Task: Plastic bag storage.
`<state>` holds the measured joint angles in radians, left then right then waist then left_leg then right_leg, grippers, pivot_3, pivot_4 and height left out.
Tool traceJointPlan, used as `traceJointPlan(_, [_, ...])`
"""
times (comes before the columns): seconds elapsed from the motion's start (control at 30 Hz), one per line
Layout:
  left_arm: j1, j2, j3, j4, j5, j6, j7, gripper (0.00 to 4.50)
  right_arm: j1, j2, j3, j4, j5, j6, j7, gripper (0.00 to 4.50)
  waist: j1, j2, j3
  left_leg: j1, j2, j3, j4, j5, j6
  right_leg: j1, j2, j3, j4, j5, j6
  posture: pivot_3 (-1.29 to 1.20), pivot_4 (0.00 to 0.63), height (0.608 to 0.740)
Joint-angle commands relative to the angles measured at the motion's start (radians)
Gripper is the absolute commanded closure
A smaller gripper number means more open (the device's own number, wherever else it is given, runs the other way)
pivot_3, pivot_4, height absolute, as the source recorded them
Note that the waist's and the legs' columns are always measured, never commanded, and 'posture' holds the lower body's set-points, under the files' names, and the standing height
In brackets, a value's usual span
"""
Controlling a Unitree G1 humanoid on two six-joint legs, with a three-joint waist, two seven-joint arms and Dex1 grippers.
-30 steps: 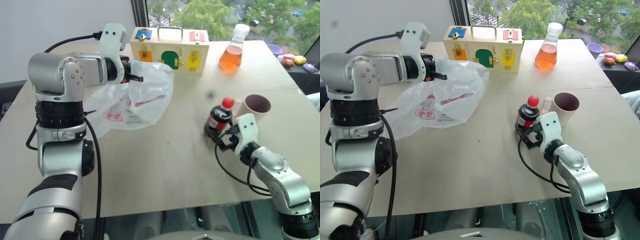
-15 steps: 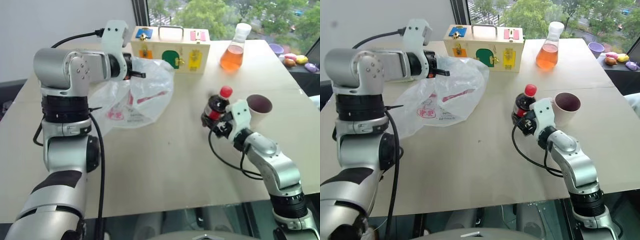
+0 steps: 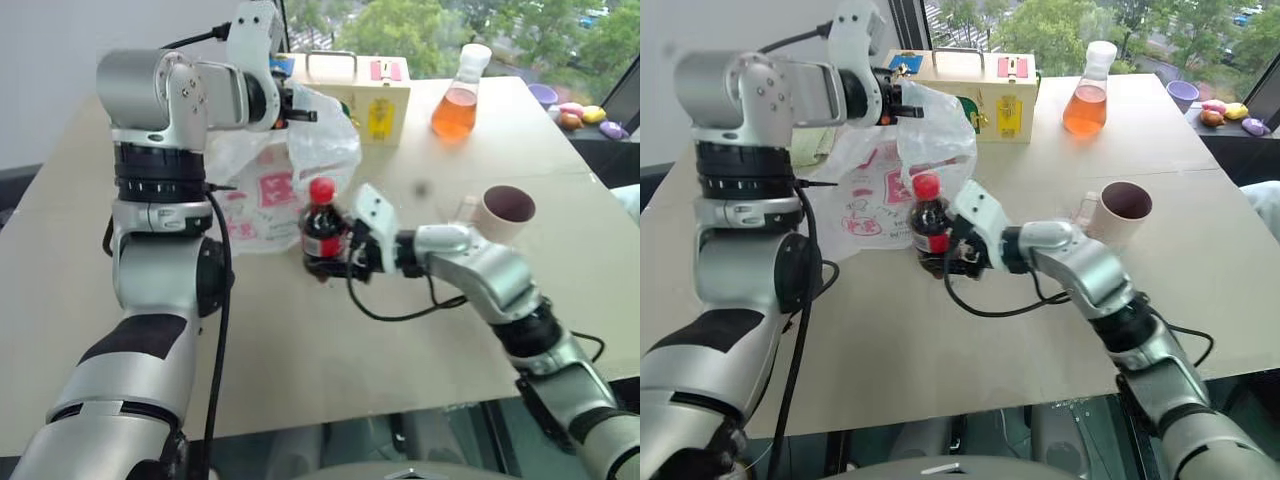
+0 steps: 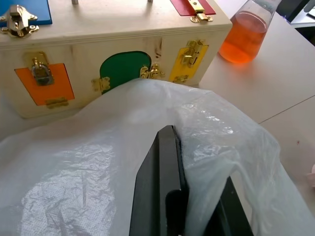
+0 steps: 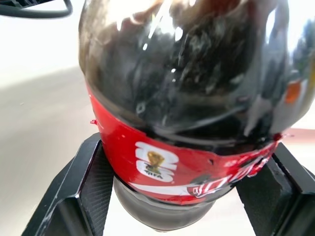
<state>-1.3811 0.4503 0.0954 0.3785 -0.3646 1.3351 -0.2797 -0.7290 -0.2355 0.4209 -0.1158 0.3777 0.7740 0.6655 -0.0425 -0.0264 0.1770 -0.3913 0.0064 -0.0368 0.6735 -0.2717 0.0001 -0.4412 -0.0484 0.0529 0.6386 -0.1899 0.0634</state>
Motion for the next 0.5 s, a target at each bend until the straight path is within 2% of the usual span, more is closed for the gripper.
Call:
traceJointPlan(0.03, [-0.047,0.003,0.010,-0.021,0.006,0.006,-0.004,4.50,-0.038,0.112,-0.046,0.072,-0.033,-0.039,-0.092,1.55,0.000,0.000,0.000,-0.005,0.000,0.000,0.001,0.001,-0.001,-0.005,0.000,0.000,0.004,0.000,0.000,0.00,0.150,0.740])
traceJointPlan(0.2, [-0.046,0.029,0.042,-0.072,-0.014,0.072,-0.020,4.50,-0.040,0.265,-0.133,0.180,-0.031,-0.059,-0.197,1.55,-0.001,0.000,0.000,-0.009,0.000,0.000,0.001,0.001,-0.003,-0.009,-0.001,0.000,0.004,0.000,0.000,0.00,0.150,0.740])
traceJointPlan(0.33, [-0.017,0.063,0.041,-0.154,-0.059,0.163,-0.071,4.50,-0.035,0.301,-0.175,0.200,-0.036,-0.029,-0.234,1.55,-0.001,0.000,0.000,-0.009,0.000,-0.001,0.001,0.001,-0.003,-0.009,-0.001,0.000,0.004,0.000,0.000,0.00,0.150,0.740])
traceJointPlan(0.5, [0.031,0.105,0.036,-0.261,-0.131,0.276,-0.135,4.50,-0.070,0.304,-0.322,0.214,0.047,0.106,-0.277,1.55,-0.002,0.001,0.000,-0.008,-0.001,-0.001,0.001,0.001,-0.003,-0.009,-0.001,0.000,0.004,0.000,0.000,0.00,0.150,0.740])
